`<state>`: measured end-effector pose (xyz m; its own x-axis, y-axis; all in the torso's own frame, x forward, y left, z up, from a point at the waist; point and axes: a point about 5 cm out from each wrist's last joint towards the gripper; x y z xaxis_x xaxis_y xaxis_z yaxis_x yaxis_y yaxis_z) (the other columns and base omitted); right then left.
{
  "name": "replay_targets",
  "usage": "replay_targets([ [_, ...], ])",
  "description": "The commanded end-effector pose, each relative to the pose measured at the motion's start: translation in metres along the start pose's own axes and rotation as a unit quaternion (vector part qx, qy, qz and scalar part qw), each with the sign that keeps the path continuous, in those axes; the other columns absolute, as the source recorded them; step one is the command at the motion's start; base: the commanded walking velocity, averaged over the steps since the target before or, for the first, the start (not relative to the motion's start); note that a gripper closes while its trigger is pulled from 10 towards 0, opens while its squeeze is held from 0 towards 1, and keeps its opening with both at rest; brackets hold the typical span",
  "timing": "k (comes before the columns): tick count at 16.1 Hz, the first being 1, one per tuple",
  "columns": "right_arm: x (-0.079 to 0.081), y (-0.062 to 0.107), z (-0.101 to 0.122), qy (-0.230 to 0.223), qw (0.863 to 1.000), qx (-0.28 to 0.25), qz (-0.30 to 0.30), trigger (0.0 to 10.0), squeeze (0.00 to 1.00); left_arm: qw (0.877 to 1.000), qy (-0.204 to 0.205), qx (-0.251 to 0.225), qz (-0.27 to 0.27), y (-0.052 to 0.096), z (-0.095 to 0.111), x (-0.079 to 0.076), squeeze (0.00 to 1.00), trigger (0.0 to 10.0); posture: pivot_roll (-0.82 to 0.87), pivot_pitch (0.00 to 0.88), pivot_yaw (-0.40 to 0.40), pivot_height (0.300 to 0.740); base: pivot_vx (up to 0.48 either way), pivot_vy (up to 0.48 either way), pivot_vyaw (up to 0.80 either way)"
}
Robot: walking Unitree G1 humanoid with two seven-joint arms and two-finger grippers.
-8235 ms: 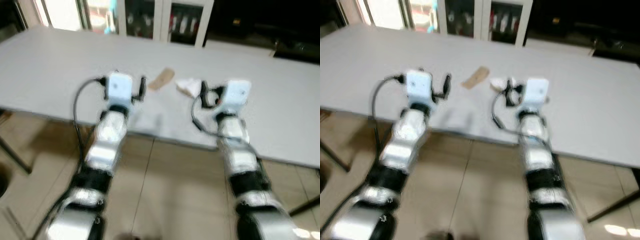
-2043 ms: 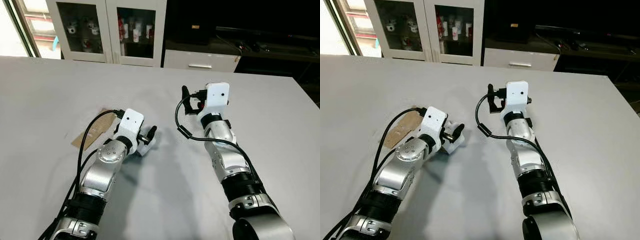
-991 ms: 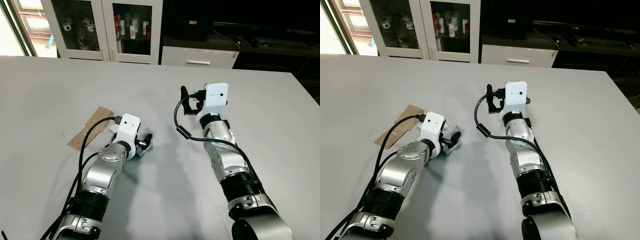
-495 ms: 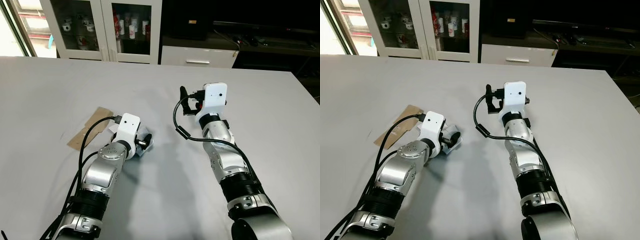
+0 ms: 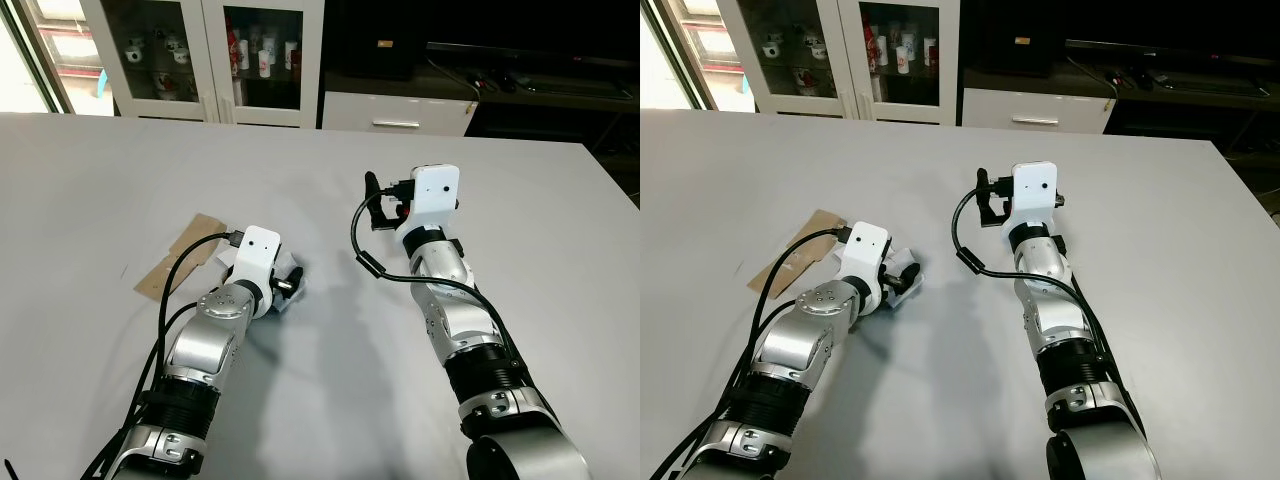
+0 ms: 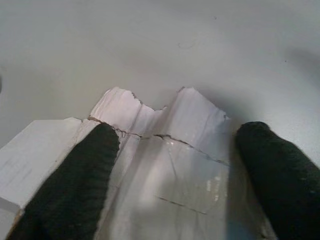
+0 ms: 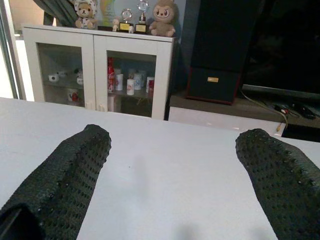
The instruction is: Picking trash to rubbish bin
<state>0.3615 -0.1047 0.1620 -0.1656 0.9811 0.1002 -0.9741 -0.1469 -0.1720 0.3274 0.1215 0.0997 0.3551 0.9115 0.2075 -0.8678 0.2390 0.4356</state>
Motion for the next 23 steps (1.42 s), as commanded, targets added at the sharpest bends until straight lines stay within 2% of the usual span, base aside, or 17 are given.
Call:
replay_targets([
  [1,-0.001,-0.001,0.002,0.003,1.0,-0.001,0.0,10.0,0.0,0.999,0.0,0.041,-0.005,-0.001,-0.017,-0.003,0.0,0.0,0.01,0.049,-0.066,0.74,0.0,0.0,0.0],
  [11,0.0,0.0,0.0,0.003,1.0,0.002,0.003,10.0,0.0,0.999,-0.007,0.033,-0.021,-0.002,-0.015,-0.011,0.0,0.0,0.01,0.021,-0.065,0.74,0.0,0.0,0.0],
  [21,0.003,-0.001,0.0,0.003,1.0,0.003,0.011,10.0,0.0,0.999,-0.016,0.022,-0.023,-0.002,-0.012,-0.011,0.0,0.0,0.02,0.012,-0.065,0.74,0.0,0.0,0.0],
  [23,0.003,-0.001,0.0,0.002,1.0,0.004,0.011,10.0,0.0,1.0,-0.015,0.003,-0.018,-0.003,-0.006,-0.01,0.0,0.0,0.02,0.021,-0.068,0.74,0.0,0.0,0.0],
])
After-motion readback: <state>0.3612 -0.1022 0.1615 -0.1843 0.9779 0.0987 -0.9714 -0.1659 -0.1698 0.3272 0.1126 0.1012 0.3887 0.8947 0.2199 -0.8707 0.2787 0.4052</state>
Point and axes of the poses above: a point about 5 cm out from each wrist's last joint towards the gripper, its own y axis pointing back from the gripper into the wrist, its own z axis along the axis of the wrist's last joint, x = y × z, and after that the axes turned 7 degrees about -y, right-handed
